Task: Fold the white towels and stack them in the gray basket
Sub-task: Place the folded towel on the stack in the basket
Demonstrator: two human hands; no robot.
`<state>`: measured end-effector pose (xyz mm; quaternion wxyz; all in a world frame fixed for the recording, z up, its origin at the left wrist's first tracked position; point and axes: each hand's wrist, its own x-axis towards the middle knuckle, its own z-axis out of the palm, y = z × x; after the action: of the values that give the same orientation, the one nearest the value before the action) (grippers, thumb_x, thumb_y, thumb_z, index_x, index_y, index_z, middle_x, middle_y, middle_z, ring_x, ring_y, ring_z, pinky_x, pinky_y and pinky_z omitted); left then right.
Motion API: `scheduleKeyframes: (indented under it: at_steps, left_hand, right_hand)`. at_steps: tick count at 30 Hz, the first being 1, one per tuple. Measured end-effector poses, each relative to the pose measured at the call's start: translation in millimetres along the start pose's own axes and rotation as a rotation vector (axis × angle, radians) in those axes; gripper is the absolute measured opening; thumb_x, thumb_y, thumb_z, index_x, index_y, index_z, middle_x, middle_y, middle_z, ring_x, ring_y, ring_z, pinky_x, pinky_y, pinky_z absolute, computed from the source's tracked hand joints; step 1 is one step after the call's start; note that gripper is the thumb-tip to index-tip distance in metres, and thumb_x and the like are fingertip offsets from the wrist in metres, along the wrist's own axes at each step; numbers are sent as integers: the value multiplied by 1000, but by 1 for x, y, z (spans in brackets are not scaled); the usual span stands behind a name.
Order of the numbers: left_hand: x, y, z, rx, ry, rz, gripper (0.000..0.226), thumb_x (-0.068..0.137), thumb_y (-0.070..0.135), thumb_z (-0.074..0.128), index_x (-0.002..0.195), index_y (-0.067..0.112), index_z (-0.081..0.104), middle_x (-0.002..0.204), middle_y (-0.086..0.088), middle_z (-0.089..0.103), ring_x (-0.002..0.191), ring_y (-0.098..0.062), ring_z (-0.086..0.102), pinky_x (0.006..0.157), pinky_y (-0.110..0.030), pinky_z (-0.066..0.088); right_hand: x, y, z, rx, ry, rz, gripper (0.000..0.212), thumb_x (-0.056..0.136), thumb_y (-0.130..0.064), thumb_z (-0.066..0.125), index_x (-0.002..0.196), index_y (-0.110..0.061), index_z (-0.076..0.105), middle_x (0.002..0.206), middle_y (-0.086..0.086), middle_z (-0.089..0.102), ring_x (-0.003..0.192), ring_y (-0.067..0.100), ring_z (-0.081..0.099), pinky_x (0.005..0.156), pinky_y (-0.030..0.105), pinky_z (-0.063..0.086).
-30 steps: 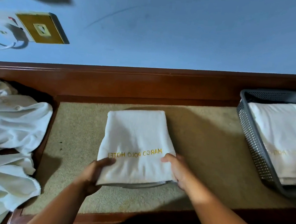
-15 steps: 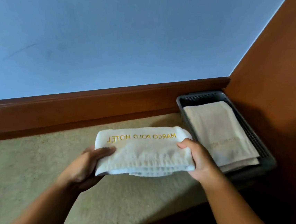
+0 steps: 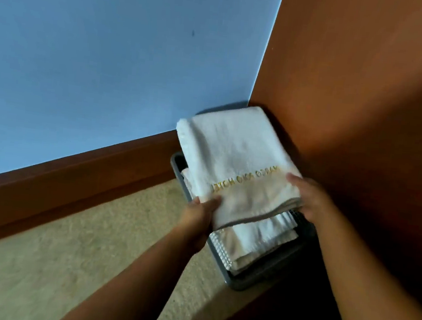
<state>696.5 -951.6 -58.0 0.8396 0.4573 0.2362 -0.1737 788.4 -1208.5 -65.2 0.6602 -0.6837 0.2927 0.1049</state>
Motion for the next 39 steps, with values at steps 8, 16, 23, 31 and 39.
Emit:
scheduleKeyframes:
  at_steps: [8, 16, 23, 31, 39]
  left_hand:
    - [33, -89, 8, 145, 40, -212, 21, 99, 4, 59, 118, 0, 65, 111, -22, 73, 104, -39, 70, 95, -51, 56]
    - [24, -66, 14, 1614, -106, -80, 51, 96, 59, 53, 86, 11, 66, 74, -3, 73, 72, -20, 72, 64, -29, 58]
    - [51, -80, 1, 2050, -338, 398, 86, 96, 63, 46, 161, 30, -1, 165, -4, -24, 155, -28, -12, 124, -44, 0]
    - [28, -92, -36, 2069, -404, 321, 76, 99, 62, 40, 161, 37, 4, 168, -4, -15, 155, -22, -14, 124, -43, -6]
    - [-56, -51, -137, 1666, -237, 552, 49, 101, 55, 43, 147, 37, 48, 163, 4, 32, 149, -13, 30, 123, -41, 18]
  right_hand:
    - [23, 63, -29, -333, 280, -51, 31, 90, -3, 60, 120, 1, 64, 105, 17, 66, 96, 31, 64, 78, 35, 48]
    - [6, 97, -21, -1119, 401, -503, 66, 73, -24, 75, 136, -18, 55, 131, 17, 50, 118, 42, 48, 98, 50, 43]
    - [2, 134, -2, -1274, -32, -201, 92, 87, -80, 34, 155, -42, -15, 164, 5, -25, 152, 27, -18, 122, 52, -2]
    - [-32, 116, 0, -1413, 103, -49, 101, 82, -85, 34, 159, -29, -1, 165, 20, 1, 151, 39, 5, 119, 56, -4]
    - [-144, 126, 55, -1121, 120, -392, 66, 90, -51, 62, 148, -27, 41, 150, 4, 41, 135, 28, 44, 114, 48, 32]
